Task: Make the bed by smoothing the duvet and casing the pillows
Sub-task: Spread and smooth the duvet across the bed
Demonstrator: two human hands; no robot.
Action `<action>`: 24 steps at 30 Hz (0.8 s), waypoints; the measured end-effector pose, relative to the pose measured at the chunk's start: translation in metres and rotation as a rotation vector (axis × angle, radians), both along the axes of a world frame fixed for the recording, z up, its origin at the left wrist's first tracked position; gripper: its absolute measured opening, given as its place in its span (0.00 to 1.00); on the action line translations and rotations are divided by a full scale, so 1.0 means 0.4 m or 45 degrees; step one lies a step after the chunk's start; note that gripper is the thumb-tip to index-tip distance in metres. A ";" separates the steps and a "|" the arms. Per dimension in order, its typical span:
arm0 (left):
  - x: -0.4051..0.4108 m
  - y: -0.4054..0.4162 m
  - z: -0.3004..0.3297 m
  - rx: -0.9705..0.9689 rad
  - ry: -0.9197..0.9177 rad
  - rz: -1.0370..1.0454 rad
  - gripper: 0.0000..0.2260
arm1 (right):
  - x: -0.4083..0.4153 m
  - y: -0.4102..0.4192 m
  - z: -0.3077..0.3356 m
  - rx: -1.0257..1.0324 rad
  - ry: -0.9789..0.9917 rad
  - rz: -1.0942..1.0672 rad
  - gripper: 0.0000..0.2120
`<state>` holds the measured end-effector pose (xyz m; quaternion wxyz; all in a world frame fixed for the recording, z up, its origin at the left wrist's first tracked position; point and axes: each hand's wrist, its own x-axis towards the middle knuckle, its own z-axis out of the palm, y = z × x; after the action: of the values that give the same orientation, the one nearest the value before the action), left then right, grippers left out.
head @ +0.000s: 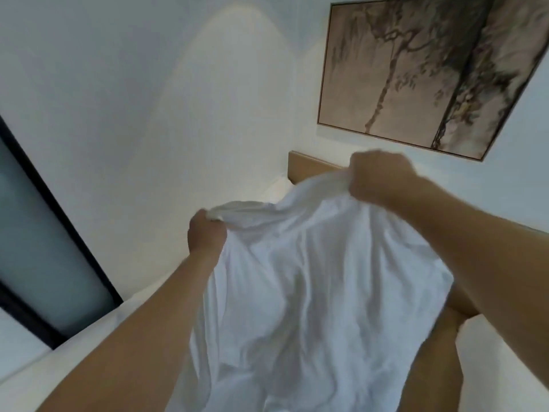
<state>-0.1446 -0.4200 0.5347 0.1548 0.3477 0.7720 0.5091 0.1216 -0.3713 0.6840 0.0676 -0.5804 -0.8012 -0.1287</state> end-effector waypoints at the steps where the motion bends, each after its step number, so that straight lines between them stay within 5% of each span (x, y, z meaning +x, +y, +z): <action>1: -0.007 0.016 0.048 0.077 0.048 -0.089 0.07 | -0.020 -0.011 -0.053 -0.141 0.093 0.088 0.24; 3: 0.011 0.028 0.122 0.098 0.204 -0.268 0.08 | -0.084 -0.060 -0.151 -0.635 0.485 0.280 0.38; 5: 0.044 0.029 0.169 0.127 0.336 -0.337 0.08 | -0.148 -0.085 -0.234 -0.890 0.757 0.355 0.37; 9: 0.003 0.032 0.153 0.027 0.577 -0.280 0.10 | -0.170 0.015 -0.205 -0.433 0.681 0.253 0.07; 15: 0.023 -0.014 -0.117 -0.422 0.597 -0.170 0.10 | -0.219 0.059 -0.075 -0.215 0.480 0.287 0.09; 19: -0.021 -0.075 -0.215 -0.844 0.348 0.053 0.14 | -0.126 0.073 -0.066 -0.238 0.482 0.160 0.09; 24: -0.199 0.059 -0.081 -0.670 0.041 0.186 0.16 | -0.033 0.091 -0.052 -0.203 0.495 0.086 0.07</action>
<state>-0.2243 -0.3965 0.5021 0.1903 0.2470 0.9031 0.2954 0.1086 -0.3349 0.6632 0.1790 -0.5706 -0.7998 0.0518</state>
